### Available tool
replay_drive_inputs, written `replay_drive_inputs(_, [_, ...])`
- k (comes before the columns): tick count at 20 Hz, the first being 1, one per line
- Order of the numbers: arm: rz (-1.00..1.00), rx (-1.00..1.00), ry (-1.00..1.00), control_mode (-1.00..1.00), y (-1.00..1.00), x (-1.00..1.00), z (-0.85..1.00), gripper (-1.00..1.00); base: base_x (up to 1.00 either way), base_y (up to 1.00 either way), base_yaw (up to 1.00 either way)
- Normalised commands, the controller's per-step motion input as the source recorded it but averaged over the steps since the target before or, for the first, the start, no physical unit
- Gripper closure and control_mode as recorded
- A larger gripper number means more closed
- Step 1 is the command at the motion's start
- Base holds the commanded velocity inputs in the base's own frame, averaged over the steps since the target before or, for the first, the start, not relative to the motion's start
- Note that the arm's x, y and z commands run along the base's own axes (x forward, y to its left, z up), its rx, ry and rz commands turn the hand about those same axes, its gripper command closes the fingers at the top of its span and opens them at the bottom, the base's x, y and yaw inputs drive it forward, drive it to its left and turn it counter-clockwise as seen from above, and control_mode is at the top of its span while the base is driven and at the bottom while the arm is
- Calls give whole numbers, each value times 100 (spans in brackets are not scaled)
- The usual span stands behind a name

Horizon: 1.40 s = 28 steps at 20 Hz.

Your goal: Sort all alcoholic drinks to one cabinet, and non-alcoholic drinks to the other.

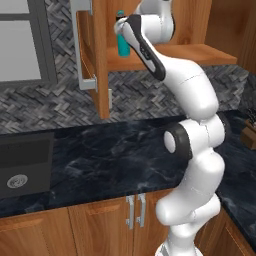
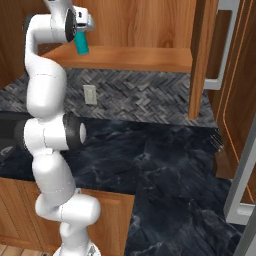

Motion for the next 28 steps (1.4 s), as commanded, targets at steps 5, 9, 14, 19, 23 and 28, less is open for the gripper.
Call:
replay_drive_inputs(5, [0, 0, 0, -100, 0, -100, -43, -100, 0, 0, 0])
replay_drive_inputs(9, [0, 0, 1, -100, -4, -100, -58, -100, 0, 0, 0])
replay_drive_inputs(14, [-1, 0, 3, -100, -21, -100, -46, -100, 0, 0, 0])
replay_drive_inputs(19, [-1, 0, 8, -100, -24, -100, -42, -100, 0, 0, 0])
replay_drive_inputs(23, [-2, 0, 15, -100, -14, -100, -45, -100, 0, 0, 0])
replay_drive_inputs(28, [-4, 0, 19, -100, -1, -88, -53, -100, 0, 0, 0])
